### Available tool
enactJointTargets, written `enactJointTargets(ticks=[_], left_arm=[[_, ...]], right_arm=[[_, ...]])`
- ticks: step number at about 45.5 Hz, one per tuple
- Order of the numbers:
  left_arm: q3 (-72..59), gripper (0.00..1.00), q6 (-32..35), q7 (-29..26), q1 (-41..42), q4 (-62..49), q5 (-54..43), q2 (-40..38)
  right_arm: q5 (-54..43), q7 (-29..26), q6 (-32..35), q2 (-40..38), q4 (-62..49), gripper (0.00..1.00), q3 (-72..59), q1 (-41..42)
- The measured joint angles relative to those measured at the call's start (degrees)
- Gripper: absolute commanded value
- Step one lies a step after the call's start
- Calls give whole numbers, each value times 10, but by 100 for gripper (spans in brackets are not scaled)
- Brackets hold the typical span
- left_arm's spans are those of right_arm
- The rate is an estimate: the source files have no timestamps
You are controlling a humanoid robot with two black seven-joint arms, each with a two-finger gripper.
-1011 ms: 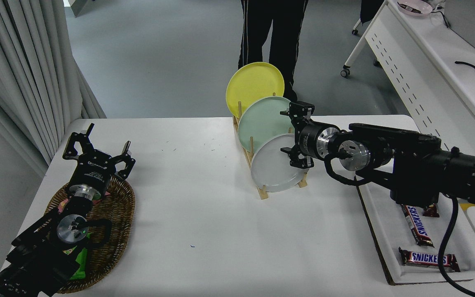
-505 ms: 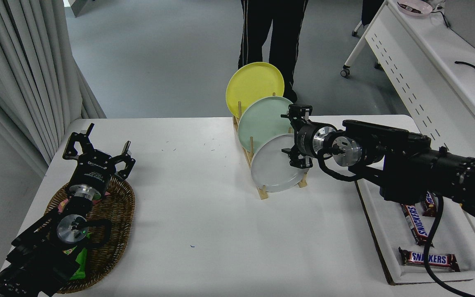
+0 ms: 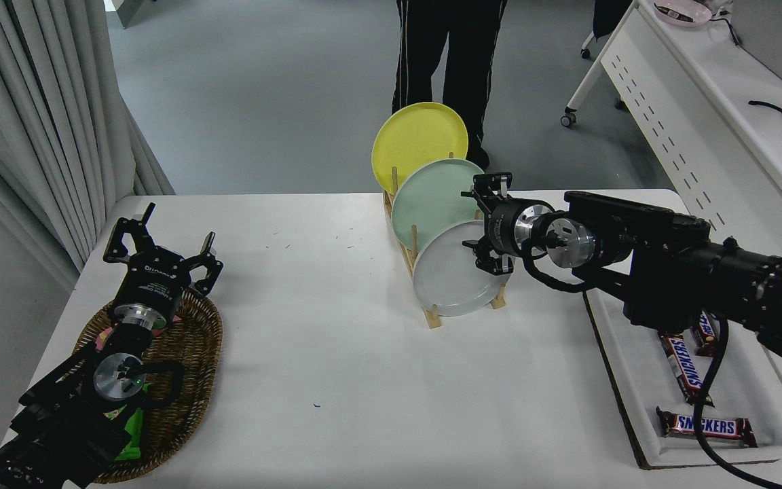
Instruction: Place the plate on the table
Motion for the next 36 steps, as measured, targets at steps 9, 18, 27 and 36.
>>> enactJointTargets(ticks=[9, 18, 27, 36], left_arm=[[0, 100, 0, 0, 0, 0, 0, 0], [0, 100, 0, 0, 0, 0, 0, 0], [0, 100, 0, 0, 0, 0, 0, 0], [0, 100, 0, 0, 0, 0, 0, 0]], right_arm=[[-1, -15, -2, -2, 2, 53, 4, 1], [-2, -31, -3, -5, 3, 51, 12, 1], [-2, -40, -2, -7, 4, 44, 18, 0], [-2, -48, -2, -10, 6, 41, 20, -1]])
